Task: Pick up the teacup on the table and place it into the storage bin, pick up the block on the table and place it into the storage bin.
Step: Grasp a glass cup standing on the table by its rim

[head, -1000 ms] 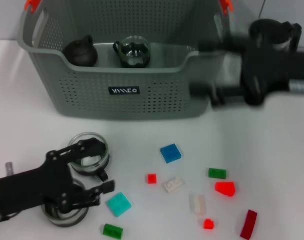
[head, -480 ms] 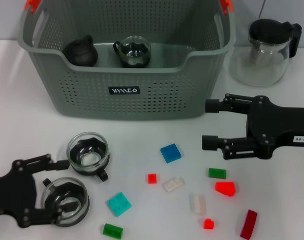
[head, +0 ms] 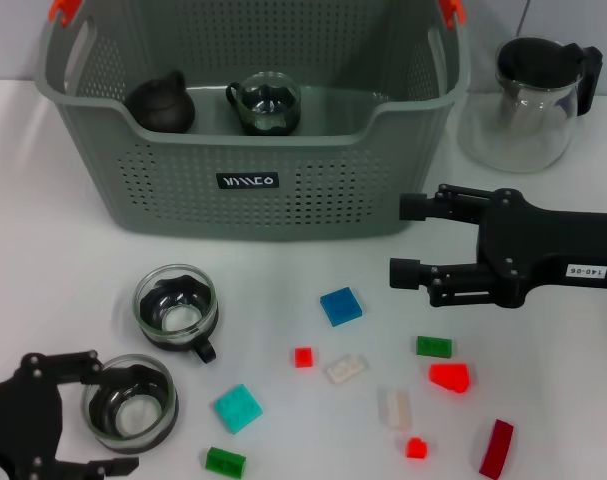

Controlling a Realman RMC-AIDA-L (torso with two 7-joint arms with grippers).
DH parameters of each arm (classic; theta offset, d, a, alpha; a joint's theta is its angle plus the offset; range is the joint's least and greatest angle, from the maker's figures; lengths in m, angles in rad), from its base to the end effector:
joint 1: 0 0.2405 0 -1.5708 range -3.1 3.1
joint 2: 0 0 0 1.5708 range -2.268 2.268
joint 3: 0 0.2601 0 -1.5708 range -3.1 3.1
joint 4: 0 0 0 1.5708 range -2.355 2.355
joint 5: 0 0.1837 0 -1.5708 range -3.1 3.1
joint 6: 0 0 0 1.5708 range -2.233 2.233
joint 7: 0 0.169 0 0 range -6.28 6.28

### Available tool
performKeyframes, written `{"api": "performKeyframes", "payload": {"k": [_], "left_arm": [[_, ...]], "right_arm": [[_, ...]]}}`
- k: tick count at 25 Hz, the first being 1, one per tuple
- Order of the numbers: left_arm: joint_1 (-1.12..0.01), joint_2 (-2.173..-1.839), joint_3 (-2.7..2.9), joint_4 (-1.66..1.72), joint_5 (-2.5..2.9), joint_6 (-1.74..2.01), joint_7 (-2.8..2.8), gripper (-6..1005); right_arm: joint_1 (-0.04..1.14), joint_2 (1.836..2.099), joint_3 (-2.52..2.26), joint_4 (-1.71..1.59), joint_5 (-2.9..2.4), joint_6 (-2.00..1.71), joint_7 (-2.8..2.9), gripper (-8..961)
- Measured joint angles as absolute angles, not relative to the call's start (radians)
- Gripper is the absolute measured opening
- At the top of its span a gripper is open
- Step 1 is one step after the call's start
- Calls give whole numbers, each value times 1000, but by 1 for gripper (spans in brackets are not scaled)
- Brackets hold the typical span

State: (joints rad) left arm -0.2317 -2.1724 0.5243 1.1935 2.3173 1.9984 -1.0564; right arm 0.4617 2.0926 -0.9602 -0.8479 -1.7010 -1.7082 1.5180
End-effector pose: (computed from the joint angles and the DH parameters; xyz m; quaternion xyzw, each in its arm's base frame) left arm -0.2909 0.2036 0.0160 -0.9860 -0.0615 -0.1086 0.1106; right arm 0.1823 0.2940 -0.0154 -0.9340 0.1571 0.3191 0.0353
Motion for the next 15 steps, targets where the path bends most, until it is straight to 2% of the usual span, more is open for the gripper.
{"api": "performKeyframes", "payload": {"k": [15], "left_arm": [[-248, -2171, 742, 1226, 2410, 1844, -1162, 665]], "right_arm": [[495, 2091, -959, -808, -1703, -1688, 1491, 916]]}}
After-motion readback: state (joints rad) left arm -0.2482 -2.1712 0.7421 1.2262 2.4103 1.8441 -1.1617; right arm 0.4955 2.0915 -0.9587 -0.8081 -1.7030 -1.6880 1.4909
